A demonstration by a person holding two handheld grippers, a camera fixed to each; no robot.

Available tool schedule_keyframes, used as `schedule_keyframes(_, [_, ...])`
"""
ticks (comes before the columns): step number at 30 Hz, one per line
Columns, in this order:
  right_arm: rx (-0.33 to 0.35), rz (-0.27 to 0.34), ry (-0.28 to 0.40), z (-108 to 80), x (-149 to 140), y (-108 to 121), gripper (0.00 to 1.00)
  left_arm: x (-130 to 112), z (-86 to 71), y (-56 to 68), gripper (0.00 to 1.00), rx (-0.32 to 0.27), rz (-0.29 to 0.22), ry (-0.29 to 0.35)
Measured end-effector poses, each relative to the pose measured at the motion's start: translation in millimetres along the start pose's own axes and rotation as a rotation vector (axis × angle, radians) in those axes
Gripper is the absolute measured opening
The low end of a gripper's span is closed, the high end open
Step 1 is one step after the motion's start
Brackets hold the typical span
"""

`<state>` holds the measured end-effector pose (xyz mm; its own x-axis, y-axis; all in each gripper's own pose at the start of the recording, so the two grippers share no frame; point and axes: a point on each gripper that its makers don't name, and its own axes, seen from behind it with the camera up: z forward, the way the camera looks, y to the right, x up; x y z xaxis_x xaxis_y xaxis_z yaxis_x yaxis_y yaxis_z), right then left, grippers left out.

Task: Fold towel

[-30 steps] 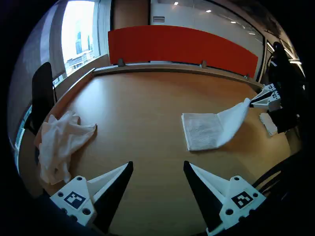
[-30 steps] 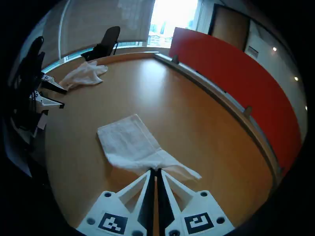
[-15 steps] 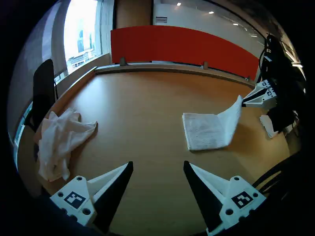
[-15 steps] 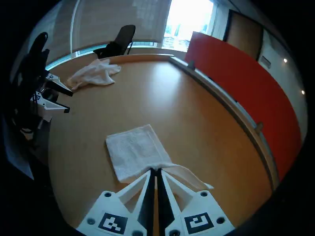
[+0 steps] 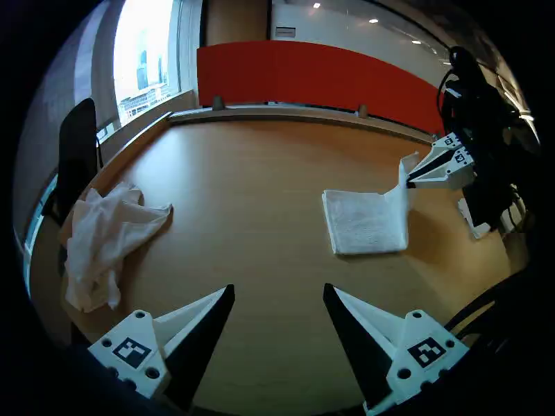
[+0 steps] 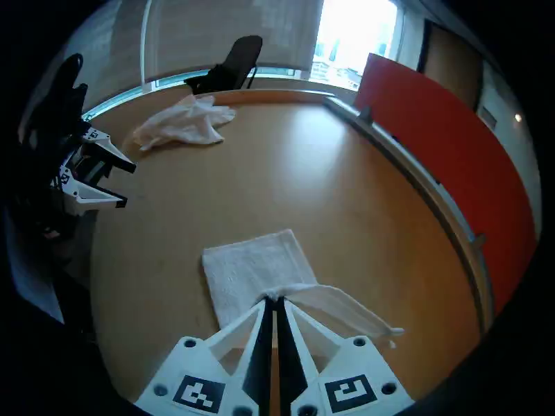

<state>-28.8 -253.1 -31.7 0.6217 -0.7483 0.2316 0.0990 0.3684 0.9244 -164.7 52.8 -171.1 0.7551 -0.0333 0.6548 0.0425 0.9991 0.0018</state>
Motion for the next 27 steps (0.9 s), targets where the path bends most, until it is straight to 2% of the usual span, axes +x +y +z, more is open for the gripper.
schedule_keyframes(14, [0.117, -0.003, -0.033, 62.5, 12, -46, 0.03, -7, -2.3, -2.2, 0.95, 0.006, 0.0, -0.006])
schedule_keyframes(23, [0.129, 0.012, -0.04, 69.1, 5, -51, 0.05, -8, -2.6, -2.8, 0.95, 0.008, -0.003, -0.01])
schedule_keyframes(27, [0.125, 0.022, -0.032, 68.9, 4, -50, 0.11, -9, -2.5, -2.8, 0.95, 0.008, 0.0, -0.011])
